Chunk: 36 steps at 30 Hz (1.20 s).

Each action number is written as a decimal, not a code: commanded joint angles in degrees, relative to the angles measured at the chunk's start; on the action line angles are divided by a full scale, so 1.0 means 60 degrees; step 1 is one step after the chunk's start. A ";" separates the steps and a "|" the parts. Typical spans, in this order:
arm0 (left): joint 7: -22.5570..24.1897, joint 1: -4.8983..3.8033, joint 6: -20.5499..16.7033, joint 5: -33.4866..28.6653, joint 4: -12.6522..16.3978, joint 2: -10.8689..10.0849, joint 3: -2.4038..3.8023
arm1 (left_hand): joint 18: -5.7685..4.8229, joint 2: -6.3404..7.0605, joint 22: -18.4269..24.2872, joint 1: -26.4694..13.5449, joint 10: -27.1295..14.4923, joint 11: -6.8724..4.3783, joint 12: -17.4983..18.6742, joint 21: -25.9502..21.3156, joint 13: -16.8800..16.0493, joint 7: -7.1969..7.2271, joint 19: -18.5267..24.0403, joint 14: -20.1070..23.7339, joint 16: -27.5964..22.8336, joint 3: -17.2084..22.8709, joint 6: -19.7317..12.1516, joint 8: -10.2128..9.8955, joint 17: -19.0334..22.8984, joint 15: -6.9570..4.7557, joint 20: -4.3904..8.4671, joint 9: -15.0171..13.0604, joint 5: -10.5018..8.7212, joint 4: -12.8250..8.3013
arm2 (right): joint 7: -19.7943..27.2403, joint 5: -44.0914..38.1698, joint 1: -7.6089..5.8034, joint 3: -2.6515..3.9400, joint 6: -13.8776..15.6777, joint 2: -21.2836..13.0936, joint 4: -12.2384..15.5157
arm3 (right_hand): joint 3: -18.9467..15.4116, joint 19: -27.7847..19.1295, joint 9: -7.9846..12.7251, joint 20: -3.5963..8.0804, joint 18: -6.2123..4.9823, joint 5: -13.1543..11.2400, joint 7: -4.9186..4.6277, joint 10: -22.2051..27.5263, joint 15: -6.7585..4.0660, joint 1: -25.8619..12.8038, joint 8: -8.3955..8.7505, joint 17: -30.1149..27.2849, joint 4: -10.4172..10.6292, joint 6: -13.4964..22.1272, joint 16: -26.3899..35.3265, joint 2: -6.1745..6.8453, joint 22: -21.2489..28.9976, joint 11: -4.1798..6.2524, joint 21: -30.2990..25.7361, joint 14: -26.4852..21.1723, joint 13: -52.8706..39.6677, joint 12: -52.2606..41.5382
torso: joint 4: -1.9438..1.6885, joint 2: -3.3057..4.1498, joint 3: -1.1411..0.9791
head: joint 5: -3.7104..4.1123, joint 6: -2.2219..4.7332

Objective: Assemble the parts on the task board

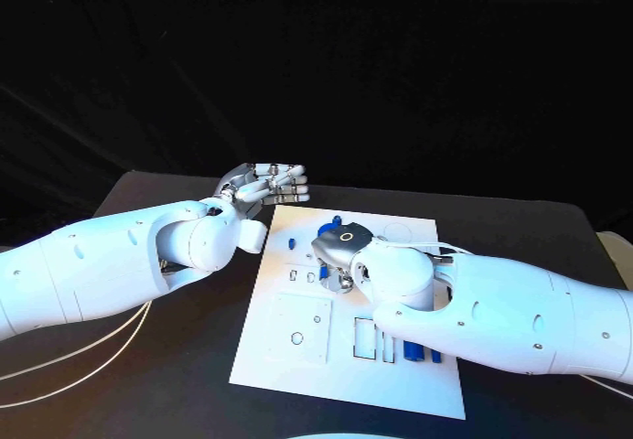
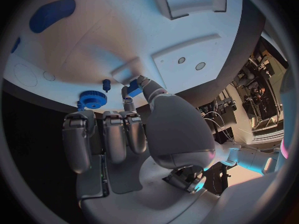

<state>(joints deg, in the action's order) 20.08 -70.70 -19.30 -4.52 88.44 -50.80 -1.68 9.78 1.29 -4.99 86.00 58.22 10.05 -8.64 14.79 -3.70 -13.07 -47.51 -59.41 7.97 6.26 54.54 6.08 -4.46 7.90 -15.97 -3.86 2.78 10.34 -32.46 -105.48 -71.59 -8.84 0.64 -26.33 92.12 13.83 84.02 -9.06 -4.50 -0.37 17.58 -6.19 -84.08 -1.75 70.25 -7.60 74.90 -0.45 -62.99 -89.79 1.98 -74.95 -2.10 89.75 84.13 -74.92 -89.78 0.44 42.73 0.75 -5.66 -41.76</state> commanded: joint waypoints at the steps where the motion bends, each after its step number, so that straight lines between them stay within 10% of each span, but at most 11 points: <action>1: 0.0041 -0.0008 0.0160 0.0010 0.0023 0.0010 0.0007 | 0.0128 -0.0101 0.0008 -0.0021 0.0042 0.0008 0.0062 -0.0061 -0.0012 -0.0020 -0.0088 -0.0075 -0.0051 -0.0058 0.0052 -0.0055 0.0012 0.0008 -0.0011 0.0010 0.0005 0.0022 | 0.0007 -0.0093 0.0015 -0.0011 0.0039 0.0027 -0.0020 | 0.0007 0.0997 -0.0014 0.0069 0.0062 -0.0044 -0.0010 -0.0986 -0.0059 -0.0087 0.0021 0.2516 0.0060 0.0008 -0.0036 0.0047 -0.2509 0.0056 0.0042 0.0979 -0.2513 -0.0037 | 0.0001 -0.0003 0.0000 | -0.0009 -0.0001; 36: 0.0035 -0.0010 0.0147 0.0011 0.0035 0.0007 0.0007 | 0.0127 -0.0099 0.0016 -0.0023 0.0048 0.0009 0.0082 -0.0066 -0.0011 -0.0023 -0.0091 -0.0080 -0.0067 -0.0069 0.0054 -0.0070 0.0013 0.0008 -0.0011 0.0010 0.0005 0.0020 | 0.0123 0.0047 0.0033 -0.0031 0.0010 0.0115 -0.0161 | -0.0002 0.0997 -0.0018 0.0061 0.0062 -0.0131 -0.0039 -0.0986 -0.0044 -0.0115 0.0106 0.2516 0.0083 0.0087 -0.0036 0.0108 -0.2509 0.0033 0.0042 0.0979 -0.2513 -0.0037 | 0.0004 -0.0006 -0.0001 | -0.0012 -0.0029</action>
<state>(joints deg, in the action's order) 20.03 -70.71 -19.30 -4.52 88.50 -50.84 -1.68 9.77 1.29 -4.95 86.00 58.22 10.05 -8.32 14.79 -3.70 -13.07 -47.72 -59.41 7.74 6.10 54.54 5.86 -4.46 7.90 -16.17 -3.86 2.78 10.49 -32.10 -105.15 -71.55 -8.91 1.04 -25.77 91.29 13.72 84.02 -9.13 -4.50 -0.37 17.05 -6.29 -84.08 -1.75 69.80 -7.16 74.94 -0.35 -62.88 -89.79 2.45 -74.92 -2.10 89.75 84.13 -74.91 -89.78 0.48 42.69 0.75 -5.73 -41.93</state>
